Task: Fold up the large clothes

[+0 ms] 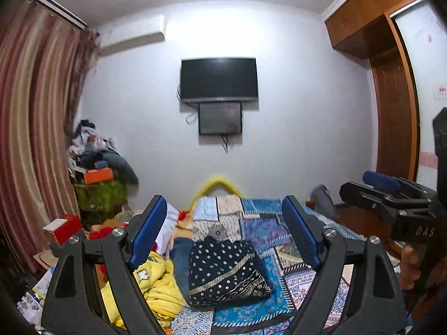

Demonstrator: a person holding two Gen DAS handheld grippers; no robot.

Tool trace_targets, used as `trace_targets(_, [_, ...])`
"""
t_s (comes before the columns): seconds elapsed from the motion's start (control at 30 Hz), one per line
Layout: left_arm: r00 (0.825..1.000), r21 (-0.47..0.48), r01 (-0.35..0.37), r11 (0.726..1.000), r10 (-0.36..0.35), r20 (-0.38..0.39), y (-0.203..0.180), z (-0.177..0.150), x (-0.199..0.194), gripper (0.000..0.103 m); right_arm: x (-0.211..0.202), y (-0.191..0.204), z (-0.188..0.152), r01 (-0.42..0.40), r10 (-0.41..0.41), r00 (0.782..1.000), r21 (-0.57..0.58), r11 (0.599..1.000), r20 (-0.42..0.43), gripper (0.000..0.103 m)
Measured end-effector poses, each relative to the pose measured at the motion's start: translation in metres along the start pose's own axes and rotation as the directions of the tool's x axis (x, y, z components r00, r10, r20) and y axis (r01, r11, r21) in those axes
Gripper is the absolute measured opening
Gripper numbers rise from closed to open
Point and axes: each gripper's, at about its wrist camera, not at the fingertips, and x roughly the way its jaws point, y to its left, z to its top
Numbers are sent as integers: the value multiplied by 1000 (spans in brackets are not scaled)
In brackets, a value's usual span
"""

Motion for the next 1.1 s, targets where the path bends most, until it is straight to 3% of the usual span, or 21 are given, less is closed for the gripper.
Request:
trace_targets(0.13, [999, -4, -29, 1000, 29, 25, -7, -4, -16, 85, -26, 14, -5, 39, -38, 998, -7, 999, 41, 90])
trace_targets(0.37, [998, -7, -61, 998, 61, 11, -12, -15, -20, 95, -44, 25, -16, 93, -93, 996, -24, 995, 18, 91])
trace_targets(0.53, [997, -18, -74, 997, 74, -3, -10, -21, -16, 99, -42, 21, -26, 123, -123, 992, 0, 992, 0, 103])
trace_targets(0.67, [998, -38, -67, 997, 67, -15, -6, -25, -15, 100, -34, 21, -33, 165, -166, 986, -25, 986, -23, 103])
trace_targets(1.1, [996, -45, -76, 996, 74, -39, -5, -33, -6, 101, -24, 16, -40, 171, -171, 984, -21, 985, -56, 103])
